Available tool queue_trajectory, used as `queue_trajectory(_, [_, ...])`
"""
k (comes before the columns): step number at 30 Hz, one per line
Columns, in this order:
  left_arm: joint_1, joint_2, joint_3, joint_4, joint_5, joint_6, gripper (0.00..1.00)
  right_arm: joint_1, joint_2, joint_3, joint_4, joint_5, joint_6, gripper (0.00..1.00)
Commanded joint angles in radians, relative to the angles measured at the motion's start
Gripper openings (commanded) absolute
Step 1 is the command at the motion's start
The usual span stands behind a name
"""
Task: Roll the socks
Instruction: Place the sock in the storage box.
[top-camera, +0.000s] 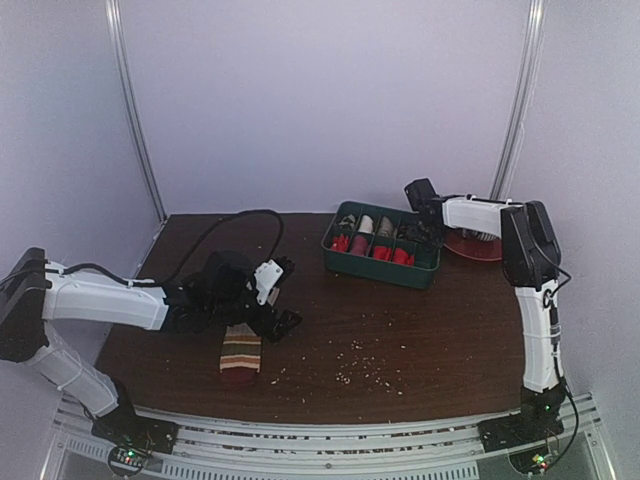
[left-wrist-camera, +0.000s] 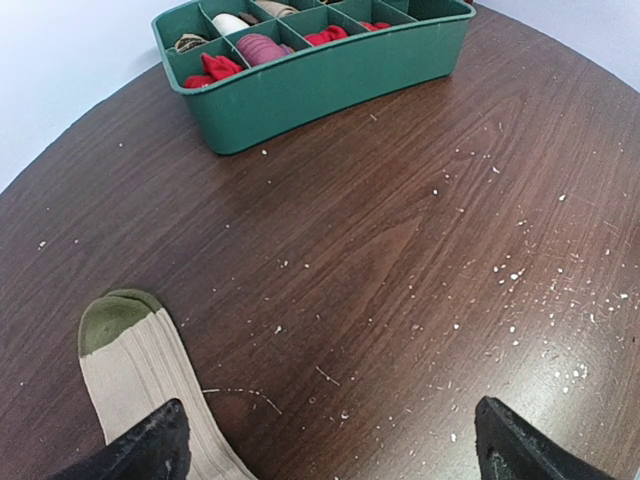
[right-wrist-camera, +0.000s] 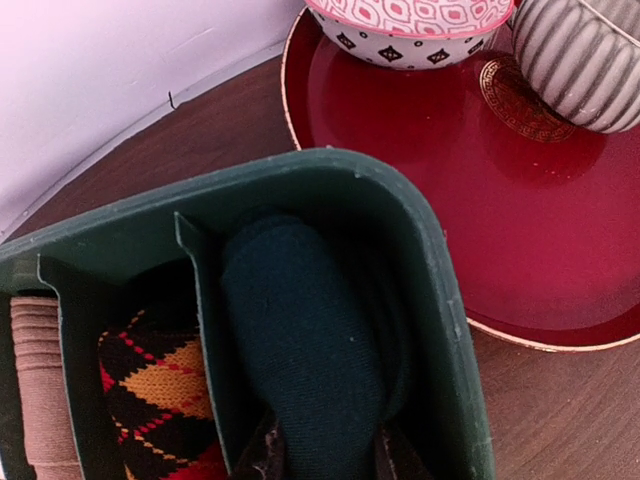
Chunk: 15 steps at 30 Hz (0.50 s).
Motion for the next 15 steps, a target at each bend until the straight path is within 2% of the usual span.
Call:
queue_trajectory(1, [0.005,-0.014,0.007,0.017,0.017,0.022,0.98,-0.012,0.052,0.049,-0.117,-0.009,0.029,0.00])
queue_trajectory(3, [0.006,-0.011,0.008,0.013,0.017,0.023,0.98,-0.019,0.066,0.062,-0.139,-0.030,0.030,0.03])
queue_trajectory(5, [0.005,-0.009,0.009,0.013,0.016,0.025,0.98,-0.026,0.070,0.063,-0.153,-0.051,0.033,0.15])
queue_trajectory(8, [0.006,-0.006,0.010,0.010,0.013,0.028,0.98,-0.028,0.065,0.062,-0.160,-0.057,0.033,0.24])
queue_trajectory(9, [0.006,-0.006,0.010,0.010,0.012,0.029,0.98,-0.028,0.062,0.061,-0.159,-0.062,0.032,0.30])
queue_trajectory(15, [0.005,0.003,0.015,0.002,0.012,0.032,0.98,-0.030,0.054,0.083,-0.169,-0.070,0.039,0.38])
